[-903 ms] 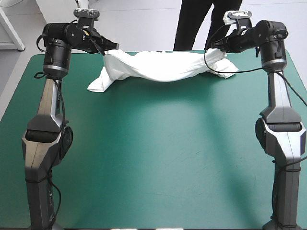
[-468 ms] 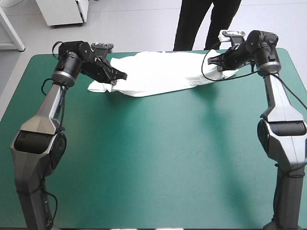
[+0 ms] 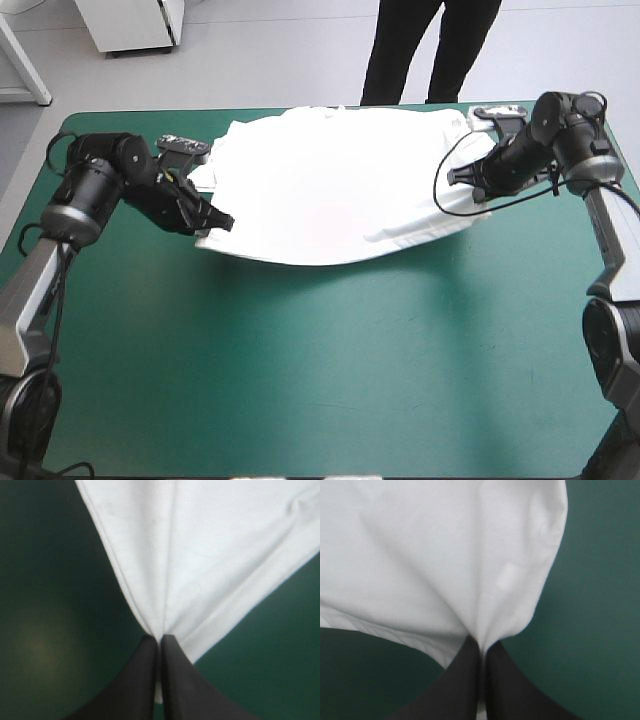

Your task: Fold the cloth

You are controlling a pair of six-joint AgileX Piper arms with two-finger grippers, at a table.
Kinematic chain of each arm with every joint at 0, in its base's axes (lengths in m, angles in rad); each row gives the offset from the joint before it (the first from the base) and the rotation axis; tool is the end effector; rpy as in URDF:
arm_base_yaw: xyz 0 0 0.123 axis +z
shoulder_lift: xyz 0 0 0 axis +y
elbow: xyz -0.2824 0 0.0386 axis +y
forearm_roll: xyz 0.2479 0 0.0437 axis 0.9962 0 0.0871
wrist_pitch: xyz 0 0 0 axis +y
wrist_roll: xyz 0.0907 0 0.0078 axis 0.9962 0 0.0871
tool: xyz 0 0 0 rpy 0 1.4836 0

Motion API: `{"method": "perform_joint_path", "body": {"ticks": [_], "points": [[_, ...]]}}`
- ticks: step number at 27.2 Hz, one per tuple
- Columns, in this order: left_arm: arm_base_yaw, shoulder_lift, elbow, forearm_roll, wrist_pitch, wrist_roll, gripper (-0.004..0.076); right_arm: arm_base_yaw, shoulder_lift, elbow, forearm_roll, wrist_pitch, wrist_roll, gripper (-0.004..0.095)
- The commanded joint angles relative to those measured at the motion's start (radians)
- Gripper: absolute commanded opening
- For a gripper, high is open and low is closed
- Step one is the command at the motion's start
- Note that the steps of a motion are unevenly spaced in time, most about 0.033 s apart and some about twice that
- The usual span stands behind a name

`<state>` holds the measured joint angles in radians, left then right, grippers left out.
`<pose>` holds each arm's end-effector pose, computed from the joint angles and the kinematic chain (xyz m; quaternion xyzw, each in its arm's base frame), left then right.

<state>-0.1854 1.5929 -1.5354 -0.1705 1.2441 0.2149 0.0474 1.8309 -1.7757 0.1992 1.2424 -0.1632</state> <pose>0.3181 -0.0746 0.3498 0.1826 0.9635 -0.0816 0.1778 0.3905 0.0356 0.3324 -0.0883 0.9751 0.0879 0.1837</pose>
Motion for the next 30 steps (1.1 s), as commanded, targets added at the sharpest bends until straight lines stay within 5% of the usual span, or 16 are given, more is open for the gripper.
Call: {"method": "perform_joint_path", "body": {"ticks": [1, 15, 30], "points": [[-0.002, -0.156, 0.099, 0.007, 0.042, 0.004, -0.0007, -0.001, -0.168, 0.179, -0.051, 0.009, -0.016, -0.0014], [-0.062, -0.548, 0.651, -0.018, 0.042, -0.025, -0.0007, 0.011, -0.581, 0.68, -0.069, 0.007, -0.029, -0.0014], [-0.062, -0.785, 0.92, -0.066, 0.044, -0.059, -0.0007, 0.097, -0.799, 1.105, -0.115, 0.01, 0.02, -0.0014]]}}
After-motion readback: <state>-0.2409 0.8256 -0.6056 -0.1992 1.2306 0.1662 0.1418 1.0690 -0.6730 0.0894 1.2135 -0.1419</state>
